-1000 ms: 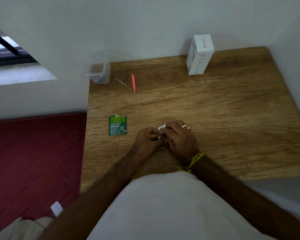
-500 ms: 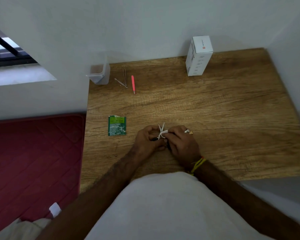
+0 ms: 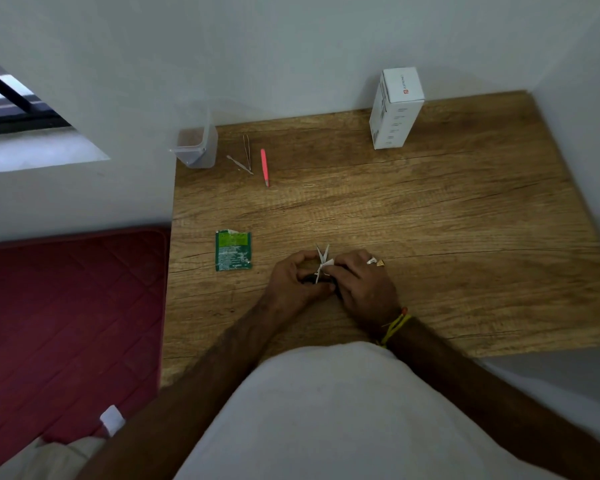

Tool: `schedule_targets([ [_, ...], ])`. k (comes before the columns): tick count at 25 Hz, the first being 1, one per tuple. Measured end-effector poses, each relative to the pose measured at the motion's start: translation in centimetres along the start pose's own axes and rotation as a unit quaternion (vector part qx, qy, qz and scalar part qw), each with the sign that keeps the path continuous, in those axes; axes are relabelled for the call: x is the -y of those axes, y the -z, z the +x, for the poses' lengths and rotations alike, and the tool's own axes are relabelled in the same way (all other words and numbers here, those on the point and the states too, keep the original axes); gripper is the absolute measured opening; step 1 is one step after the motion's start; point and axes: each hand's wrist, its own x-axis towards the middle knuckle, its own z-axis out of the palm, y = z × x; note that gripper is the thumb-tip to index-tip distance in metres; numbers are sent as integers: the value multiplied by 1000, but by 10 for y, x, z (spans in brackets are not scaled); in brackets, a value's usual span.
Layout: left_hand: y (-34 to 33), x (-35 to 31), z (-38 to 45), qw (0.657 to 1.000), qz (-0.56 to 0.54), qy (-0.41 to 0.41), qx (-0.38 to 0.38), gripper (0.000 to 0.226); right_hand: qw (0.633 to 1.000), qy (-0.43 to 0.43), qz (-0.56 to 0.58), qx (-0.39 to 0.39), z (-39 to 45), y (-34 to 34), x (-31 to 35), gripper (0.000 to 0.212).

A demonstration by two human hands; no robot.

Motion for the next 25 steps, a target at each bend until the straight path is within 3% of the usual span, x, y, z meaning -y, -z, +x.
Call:
schedule_targets([
  [4, 3, 0, 2, 1000, -1, 2, 8, 61, 1000, -20, 4, -10, 0, -1, 0, 25],
  [9, 4, 5, -3, 994, -98, 33, 43, 37, 1000, -14, -2, -2, -1, 0, 0, 26],
  [25, 1, 0, -1, 994, -95, 49, 18, 38, 1000, 3, -21, -4, -4, 4, -1, 24],
])
